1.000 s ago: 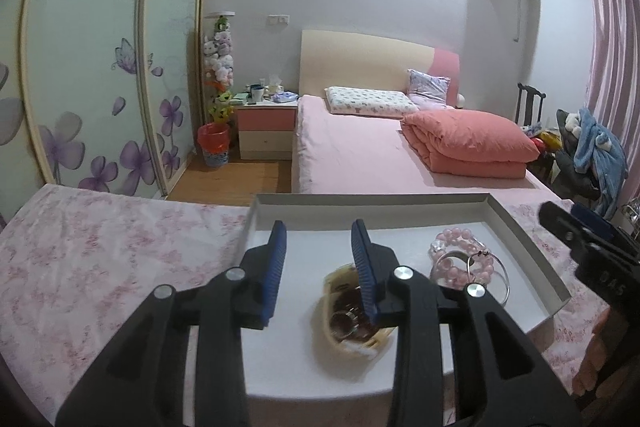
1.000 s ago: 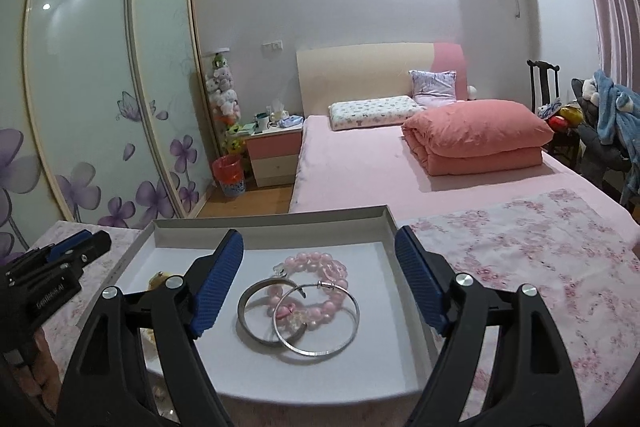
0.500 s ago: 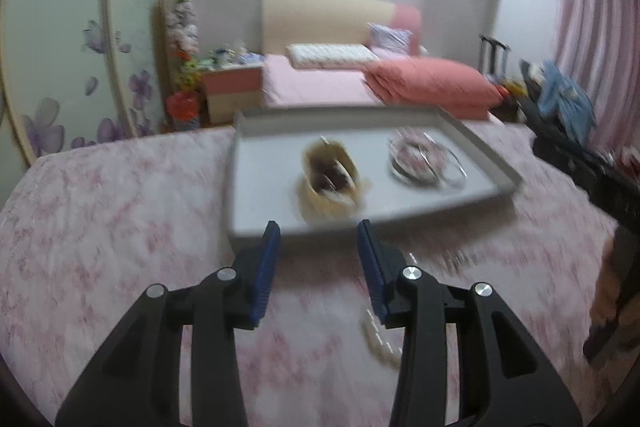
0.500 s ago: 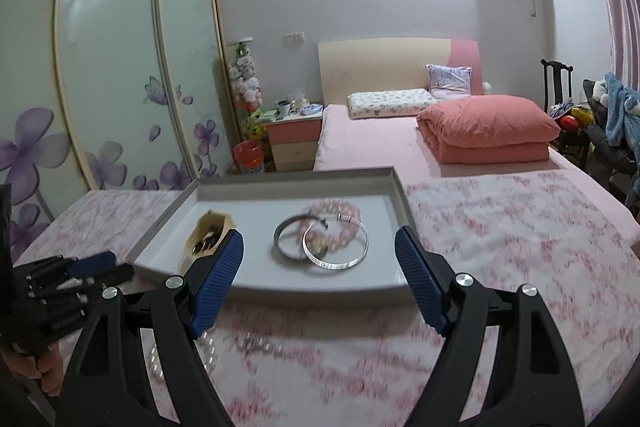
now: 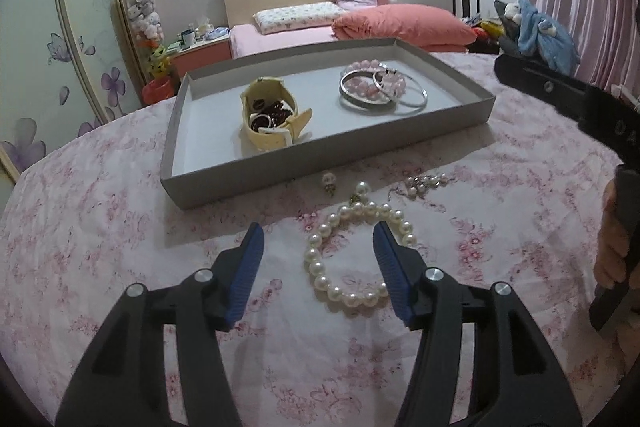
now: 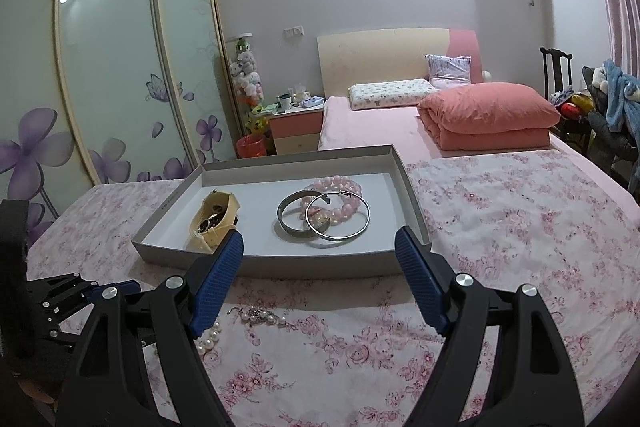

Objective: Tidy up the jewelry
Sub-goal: 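Move the left tool to the pearl bracelet and grasp it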

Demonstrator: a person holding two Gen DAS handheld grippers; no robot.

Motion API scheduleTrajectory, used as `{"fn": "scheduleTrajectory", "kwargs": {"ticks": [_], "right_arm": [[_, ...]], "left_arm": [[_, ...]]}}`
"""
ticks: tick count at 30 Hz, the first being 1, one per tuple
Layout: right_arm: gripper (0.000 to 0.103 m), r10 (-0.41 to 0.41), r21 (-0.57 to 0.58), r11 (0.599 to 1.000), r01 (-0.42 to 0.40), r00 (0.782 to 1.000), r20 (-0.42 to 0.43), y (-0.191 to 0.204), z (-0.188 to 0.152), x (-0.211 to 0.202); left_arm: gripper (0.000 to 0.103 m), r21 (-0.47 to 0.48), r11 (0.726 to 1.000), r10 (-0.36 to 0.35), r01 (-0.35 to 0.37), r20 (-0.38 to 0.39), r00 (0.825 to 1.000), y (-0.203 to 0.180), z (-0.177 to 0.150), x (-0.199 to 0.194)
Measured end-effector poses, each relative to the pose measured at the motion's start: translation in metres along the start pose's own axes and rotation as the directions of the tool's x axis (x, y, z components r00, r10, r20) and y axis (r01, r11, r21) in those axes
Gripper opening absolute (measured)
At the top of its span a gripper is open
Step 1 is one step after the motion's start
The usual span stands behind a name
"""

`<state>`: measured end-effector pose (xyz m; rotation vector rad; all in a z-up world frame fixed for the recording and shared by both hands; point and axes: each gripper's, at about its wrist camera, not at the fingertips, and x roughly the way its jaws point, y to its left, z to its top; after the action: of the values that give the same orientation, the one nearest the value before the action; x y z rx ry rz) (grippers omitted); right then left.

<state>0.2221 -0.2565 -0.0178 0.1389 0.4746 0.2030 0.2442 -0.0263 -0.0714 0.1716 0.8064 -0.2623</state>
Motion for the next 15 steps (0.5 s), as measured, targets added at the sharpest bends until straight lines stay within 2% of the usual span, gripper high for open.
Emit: {"fn": "scheduleTrajectory", "kwargs": {"ticks": [15], "right_arm": [[0.078, 0.006, -0.038, 0.999, -0.006, 1.000, -0.016, 0.007, -0.005, 0.004]], "left_arm": [[0.043, -0.022, 1.000, 0.020, -0.021, -0.056, 0.998, -0.002, 0.003, 0.017]]}}
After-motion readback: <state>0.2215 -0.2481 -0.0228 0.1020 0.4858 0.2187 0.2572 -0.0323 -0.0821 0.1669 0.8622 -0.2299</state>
